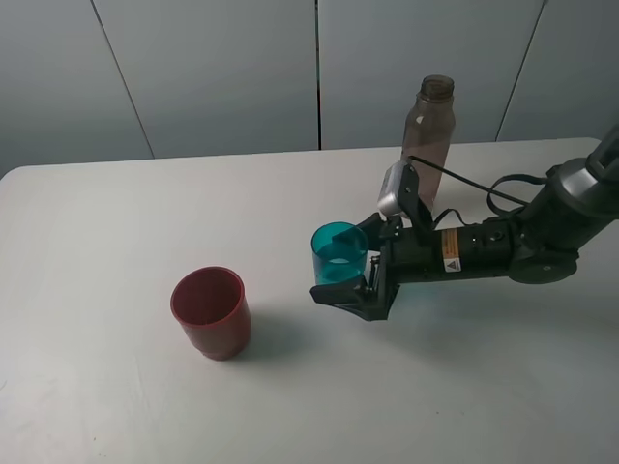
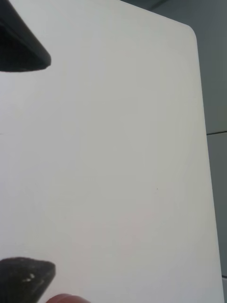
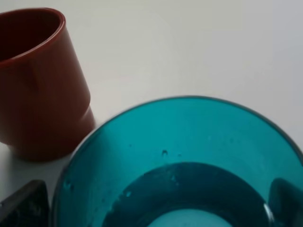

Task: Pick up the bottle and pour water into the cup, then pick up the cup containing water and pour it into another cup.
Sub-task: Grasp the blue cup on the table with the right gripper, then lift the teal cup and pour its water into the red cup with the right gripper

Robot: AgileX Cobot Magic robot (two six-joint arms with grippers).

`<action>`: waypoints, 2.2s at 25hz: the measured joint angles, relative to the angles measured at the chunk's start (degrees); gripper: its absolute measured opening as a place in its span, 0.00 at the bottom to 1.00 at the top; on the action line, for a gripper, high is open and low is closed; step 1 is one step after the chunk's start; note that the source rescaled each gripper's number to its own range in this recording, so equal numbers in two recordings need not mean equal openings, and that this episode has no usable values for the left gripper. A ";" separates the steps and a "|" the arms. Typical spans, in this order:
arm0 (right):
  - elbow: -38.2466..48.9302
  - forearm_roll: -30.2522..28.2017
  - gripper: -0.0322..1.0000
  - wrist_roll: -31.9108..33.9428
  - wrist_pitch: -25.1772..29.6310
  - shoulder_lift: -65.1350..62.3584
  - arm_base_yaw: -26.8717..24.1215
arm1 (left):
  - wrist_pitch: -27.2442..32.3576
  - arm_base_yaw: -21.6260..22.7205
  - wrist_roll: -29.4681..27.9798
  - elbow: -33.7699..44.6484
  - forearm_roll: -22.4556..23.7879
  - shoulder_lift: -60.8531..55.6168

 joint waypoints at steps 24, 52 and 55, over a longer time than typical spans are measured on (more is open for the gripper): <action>-0.82 -0.22 0.11 2.89 0.08 0.00 0.49 | 0.00 0.00 0.00 0.00 0.00 0.00; -0.82 -3.30 0.11 12.30 -1.15 -10.35 0.49 | 0.00 0.00 -0.12 0.00 0.00 0.00; -0.82 -3.43 0.11 13.09 -1.15 -11.69 0.49 | 0.00 0.00 -0.12 0.00 0.00 0.00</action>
